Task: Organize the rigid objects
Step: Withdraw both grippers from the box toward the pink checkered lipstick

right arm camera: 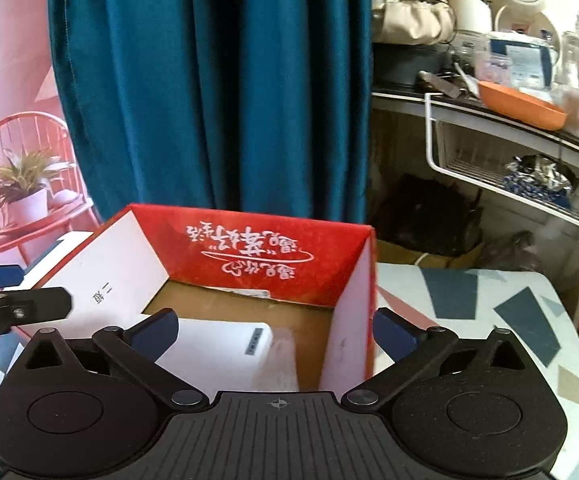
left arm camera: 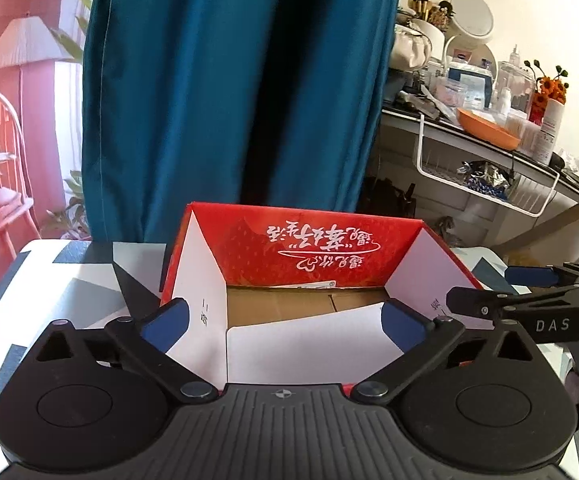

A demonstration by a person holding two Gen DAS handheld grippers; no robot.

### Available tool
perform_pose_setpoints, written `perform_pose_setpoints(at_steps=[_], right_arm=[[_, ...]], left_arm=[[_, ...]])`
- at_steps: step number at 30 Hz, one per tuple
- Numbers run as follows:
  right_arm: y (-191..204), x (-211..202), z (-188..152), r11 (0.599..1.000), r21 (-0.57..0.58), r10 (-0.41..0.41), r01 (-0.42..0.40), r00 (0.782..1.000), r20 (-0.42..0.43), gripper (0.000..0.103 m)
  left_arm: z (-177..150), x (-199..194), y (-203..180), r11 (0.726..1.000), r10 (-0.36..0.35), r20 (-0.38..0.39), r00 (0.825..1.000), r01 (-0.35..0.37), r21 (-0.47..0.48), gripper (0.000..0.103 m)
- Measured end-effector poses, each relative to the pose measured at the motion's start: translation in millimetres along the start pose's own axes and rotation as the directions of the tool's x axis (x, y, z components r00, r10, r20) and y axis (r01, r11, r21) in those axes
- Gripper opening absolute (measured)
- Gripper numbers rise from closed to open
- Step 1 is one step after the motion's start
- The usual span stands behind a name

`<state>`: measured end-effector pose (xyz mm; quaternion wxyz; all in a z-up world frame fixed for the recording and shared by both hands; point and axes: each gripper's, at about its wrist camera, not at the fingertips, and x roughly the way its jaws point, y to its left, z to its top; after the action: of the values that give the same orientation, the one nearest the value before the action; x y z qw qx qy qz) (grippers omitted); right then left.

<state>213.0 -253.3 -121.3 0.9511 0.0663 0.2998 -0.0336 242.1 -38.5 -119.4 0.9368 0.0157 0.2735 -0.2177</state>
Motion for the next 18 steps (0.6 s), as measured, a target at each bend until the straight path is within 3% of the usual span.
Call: perform_pose_setpoints(at_steps=[18], right_arm=[[-2.2, -52.1, -38.6, 0.998, 0.052, 0.04, -0.042, 0.998, 0.041, 0.103]], left_arm=[[-28.6, -49.2, -16.0, 0.999, 0.031, -0.001, 1.0, -0.031, 0.044, 0.103]])
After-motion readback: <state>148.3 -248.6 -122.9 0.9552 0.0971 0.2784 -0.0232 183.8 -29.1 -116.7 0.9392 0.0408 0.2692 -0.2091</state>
